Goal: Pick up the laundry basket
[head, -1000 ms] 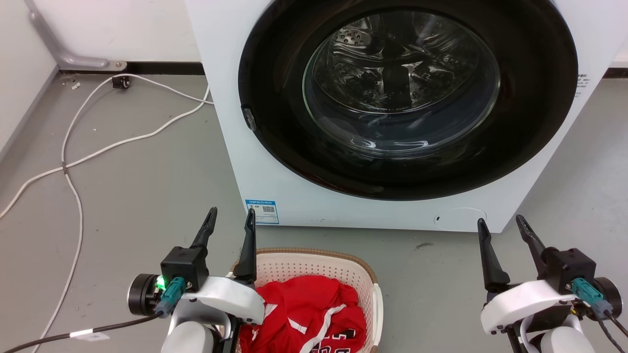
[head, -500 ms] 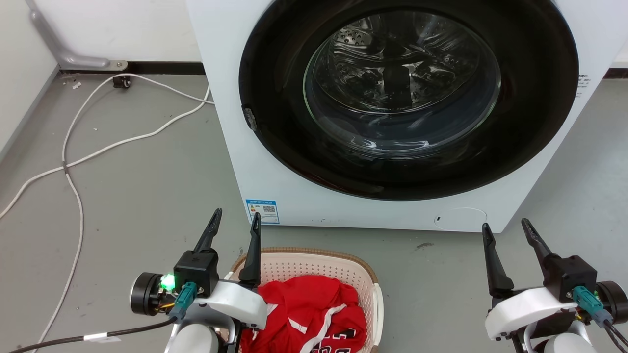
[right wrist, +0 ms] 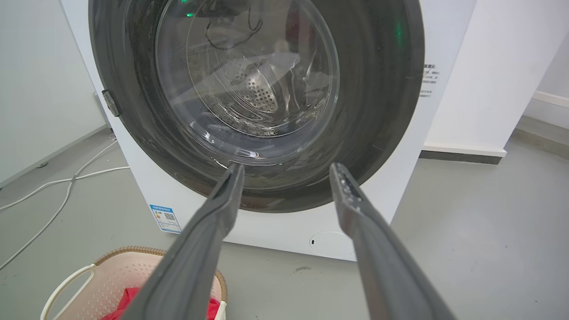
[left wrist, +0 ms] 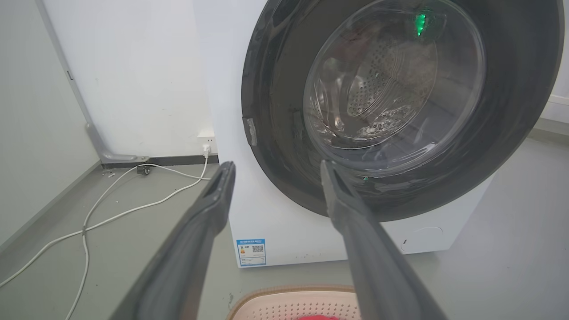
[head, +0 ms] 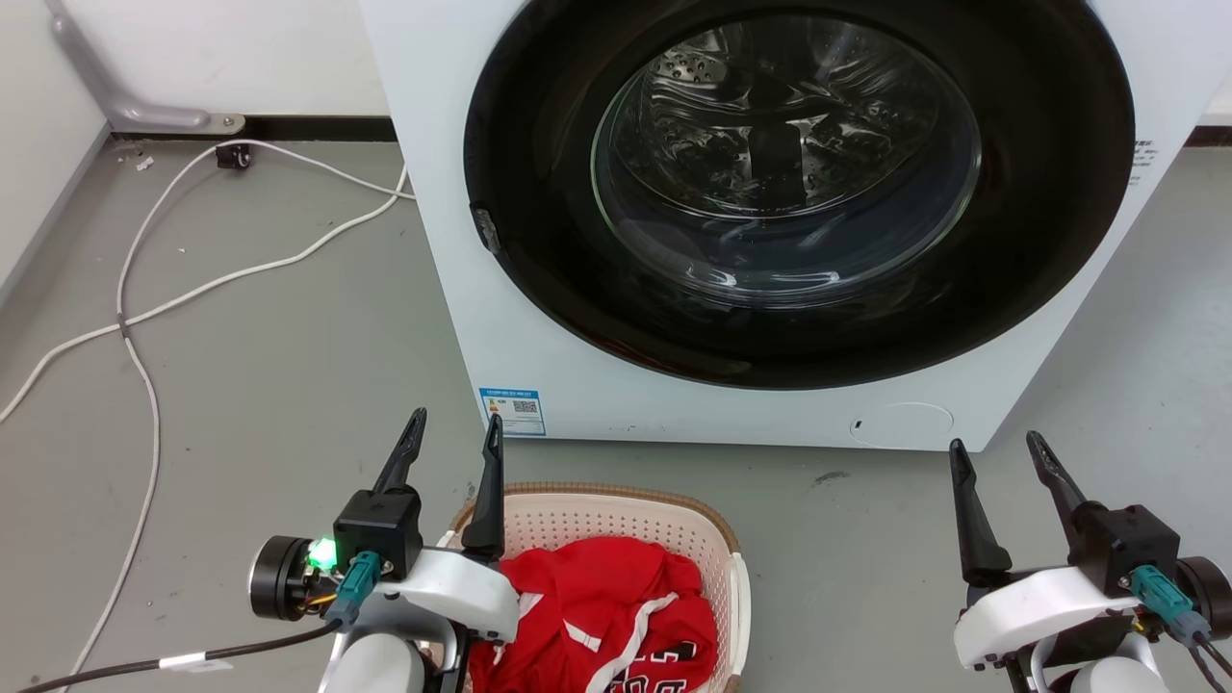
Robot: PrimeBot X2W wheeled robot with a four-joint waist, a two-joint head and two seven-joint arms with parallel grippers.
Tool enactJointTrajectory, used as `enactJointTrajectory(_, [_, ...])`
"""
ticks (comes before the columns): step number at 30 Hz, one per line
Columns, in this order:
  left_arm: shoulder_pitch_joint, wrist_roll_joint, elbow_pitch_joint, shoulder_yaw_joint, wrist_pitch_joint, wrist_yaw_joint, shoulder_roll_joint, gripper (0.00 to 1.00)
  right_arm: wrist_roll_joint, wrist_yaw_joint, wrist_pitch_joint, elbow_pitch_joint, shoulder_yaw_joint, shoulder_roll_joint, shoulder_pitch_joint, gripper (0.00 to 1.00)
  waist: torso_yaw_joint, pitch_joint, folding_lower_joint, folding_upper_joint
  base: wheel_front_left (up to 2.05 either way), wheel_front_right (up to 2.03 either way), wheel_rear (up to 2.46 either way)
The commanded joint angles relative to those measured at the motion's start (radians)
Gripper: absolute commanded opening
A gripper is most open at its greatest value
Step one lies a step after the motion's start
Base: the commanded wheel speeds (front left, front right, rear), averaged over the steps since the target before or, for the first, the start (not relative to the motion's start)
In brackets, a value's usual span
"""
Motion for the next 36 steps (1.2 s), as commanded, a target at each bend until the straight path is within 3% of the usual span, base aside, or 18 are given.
enactJointTrajectory(1, [-0.007, -0.001, 0.001, 0.000, -0.005, 0.005, 0.001, 1.00, 0.004, 0.000, -0.005, -0.003, 0.001, 0.002, 0.007, 1.00, 0.000, 0.001, 0.0000, 0.0000, 0.00, 0.00, 0.00])
enactJointTrajectory(9, [-0.016, 0.005, -0.001, 0.010, -0.005, 0.014, 0.001, 1.00, 0.027, 0.000, 0.002, 0.012, 0.015, 0.002, -0.007, 1.00, 0.000, 0.017, 0.0000, 0.0000, 0.00, 0.00, 0.00])
enactJointTrajectory(19, [-0.058, 0.012, 0.037, 0.072, -0.005, 0.013, 0.010, 1.00, 0.075, 0.000, 0.028, 0.108, 0.112, 0.002, -0.084, 1.00, 0.012, 0.098, 0.0000, 0.0000, 0.00, 0.00, 0.00])
enactJointTrajectory(28, [-0.119, -0.003, 0.141, 0.124, -0.004, -0.009, 0.039, 1.00, 0.113, 0.000, 0.034, 0.239, 0.190, 0.002, -0.169, 1.00, 0.019, 0.187, 0.0000, 0.0000, 0.00, 0.00, 0.00])
enactJointTrajectory(36, [-0.217, -0.030, 0.350, 0.138, -0.003, -0.059, 0.069, 1.00, 0.175, 0.000, 0.070, 0.405, 0.257, 0.002, -0.271, 1.00, 0.006, 0.291, 0.0000, 0.0000, 0.00, 0.00, 0.00])
